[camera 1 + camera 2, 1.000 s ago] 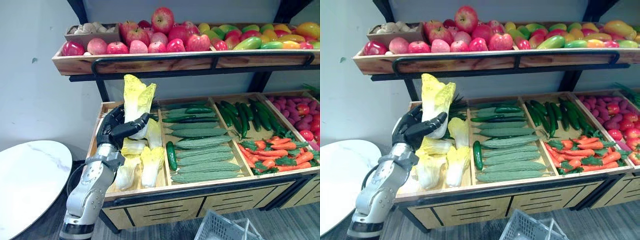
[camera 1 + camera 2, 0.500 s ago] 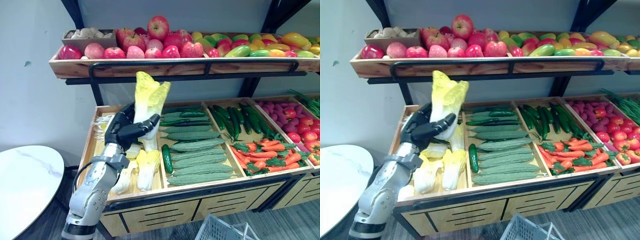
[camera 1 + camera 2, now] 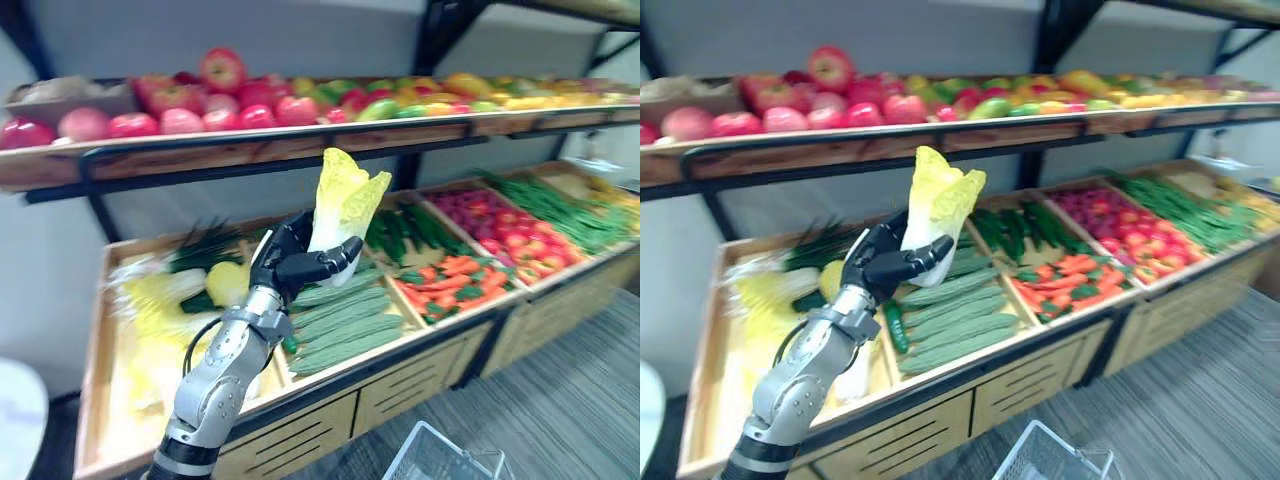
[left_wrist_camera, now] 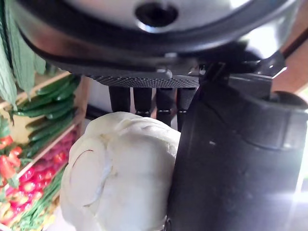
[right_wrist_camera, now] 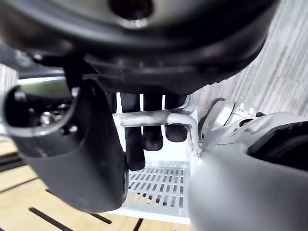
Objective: Pick vegetable in the basket
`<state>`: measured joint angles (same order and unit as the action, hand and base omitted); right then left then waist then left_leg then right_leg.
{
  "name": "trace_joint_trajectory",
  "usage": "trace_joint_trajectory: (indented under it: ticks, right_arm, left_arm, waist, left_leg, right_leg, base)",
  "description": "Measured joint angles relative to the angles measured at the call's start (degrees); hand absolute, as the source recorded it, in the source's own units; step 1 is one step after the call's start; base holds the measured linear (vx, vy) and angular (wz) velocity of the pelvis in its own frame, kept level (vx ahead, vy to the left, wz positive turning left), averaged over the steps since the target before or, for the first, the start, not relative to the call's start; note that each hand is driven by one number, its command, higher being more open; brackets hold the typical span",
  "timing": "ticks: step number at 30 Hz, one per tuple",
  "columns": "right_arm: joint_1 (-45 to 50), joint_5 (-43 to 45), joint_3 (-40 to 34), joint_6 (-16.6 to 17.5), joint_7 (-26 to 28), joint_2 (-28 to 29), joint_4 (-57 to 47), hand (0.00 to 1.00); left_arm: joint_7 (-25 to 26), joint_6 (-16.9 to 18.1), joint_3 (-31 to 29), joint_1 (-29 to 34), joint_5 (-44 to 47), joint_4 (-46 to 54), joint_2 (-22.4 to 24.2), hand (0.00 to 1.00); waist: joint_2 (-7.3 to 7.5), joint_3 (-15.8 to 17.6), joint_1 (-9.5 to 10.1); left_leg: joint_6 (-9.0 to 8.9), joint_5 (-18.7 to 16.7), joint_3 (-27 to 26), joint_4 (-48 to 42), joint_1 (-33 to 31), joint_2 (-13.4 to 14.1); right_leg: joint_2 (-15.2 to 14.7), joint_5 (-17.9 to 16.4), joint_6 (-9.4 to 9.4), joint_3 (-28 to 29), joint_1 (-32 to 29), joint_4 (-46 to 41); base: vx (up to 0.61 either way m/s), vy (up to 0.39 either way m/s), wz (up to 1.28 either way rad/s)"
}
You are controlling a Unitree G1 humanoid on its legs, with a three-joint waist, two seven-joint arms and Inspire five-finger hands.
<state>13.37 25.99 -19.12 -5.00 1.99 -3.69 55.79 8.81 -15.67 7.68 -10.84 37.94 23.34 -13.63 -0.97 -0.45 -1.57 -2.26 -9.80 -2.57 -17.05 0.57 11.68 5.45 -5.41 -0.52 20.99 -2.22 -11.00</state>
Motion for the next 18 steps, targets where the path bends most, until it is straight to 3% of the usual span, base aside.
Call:
trace_joint_trajectory:
  ticks: [2,5,8,10,13,14,18]
  right_arm:
    - [-0.15,1.43,-1.57,-1.05,0.23,-0.34,-0.30,0.00]
    - [0.39,7.10,-4.57,-1.27,-0.12,1.41,-1.80,0.00]
    - [1.37,8.81,-4.78,-1.19,-0.56,2.11,-5.11,0.00]
    - [2.31,8.83,-4.38,-1.17,-1.66,2.88,-8.62,0.00]
    - [2.98,7.94,-4.29,-2.73,-2.66,3.04,-18.14,0.00]
    - [3.57,7.86,-4.04,-3.59,-2.91,2.97,-23.39,0.00]
    - [5.65,7.70,-3.89,-7.56,-4.28,-1.09,-42.99,0.00]
  left_arm:
    - [-1.36,-0.05,0.15,-0.45,-0.32,2.21,0.04,0.00]
    - [-2.77,-0.11,0.11,-1.13,-0.30,2.33,-1.56,0.00]
    - [-4.23,-0.52,0.05,-1.44,-0.29,2.33,-4.21,0.00]
    - [-6.80,-0.78,0.01,-1.68,-0.31,2.36,-4.77,0.00]
    - [-9.68,-0.82,-0.18,-1.69,-1.62,2.47,-6.05,0.00]
    - [-11.07,-0.82,-0.30,-1.68,-3.00,3.02,-6.93,0.00]
    - [-15.93,-0.76,-0.91,-1.68,-6.68,5.98,-6.87,0.00]
  waist:
    - [-0.70,-0.03,-1.07]
    - [0.19,1.72,-1.46]
    - [0.33,1.93,-1.68]
    - [0.33,1.94,-1.56]
    - [0.31,2.34,-0.01]
    - [0.58,2.53,0.02]
    - [0.12,2.46,0.01]
  left_leg:
    - [-2.39,-1.49,-2.68,1.05,0.73,0.11]
    - [-4.16,-2.63,-6.82,2.41,3.34,-0.28]
    - [-3.71,-3.09,-9.56,3.32,4.65,-1.47]
    - [-3.32,-3.37,-11.73,3.42,5.30,-1.71]
    - [-2.52,-3.84,-15.96,3.70,7.31,-1.76]
    - [-2.41,-3.98,-16.40,3.73,7.87,-1.89]
    - [-2.40,-4.06,-16.96,4.49,7.94,-0.99]
  right_leg:
    - [0.19,-0.98,-1.45,1.36,-3.31,-3.30]
    - [-1.10,-1.46,-2.60,1.04,-4.41,-4.75]
    - [-2.18,-0.02,-4.26,1.37,-5.19,-4.35]
    - [-2.75,0.62,-4.39,1.53,-5.78,-3.66]
    - [-7.57,1.51,-4.41,-8.18,-7.52,-3.84]
    - [-7.69,3.59,-5.30,-8.17,-7.62,-3.55]
    - [-6.15,6.98,-5.24,-7.59,-6.76,0.88]
  base:
    - [-0.05,0.167,-0.83]
    - [-0.06,0.173,-0.59]
    - [-0.03,0.106,-0.54]
    - [-0.03,0.102,-0.62]
    - [-0.04,0.070,-0.82]
    - [-0.02,0.059,-0.65]
    - [0.02,0.005,-0.27]
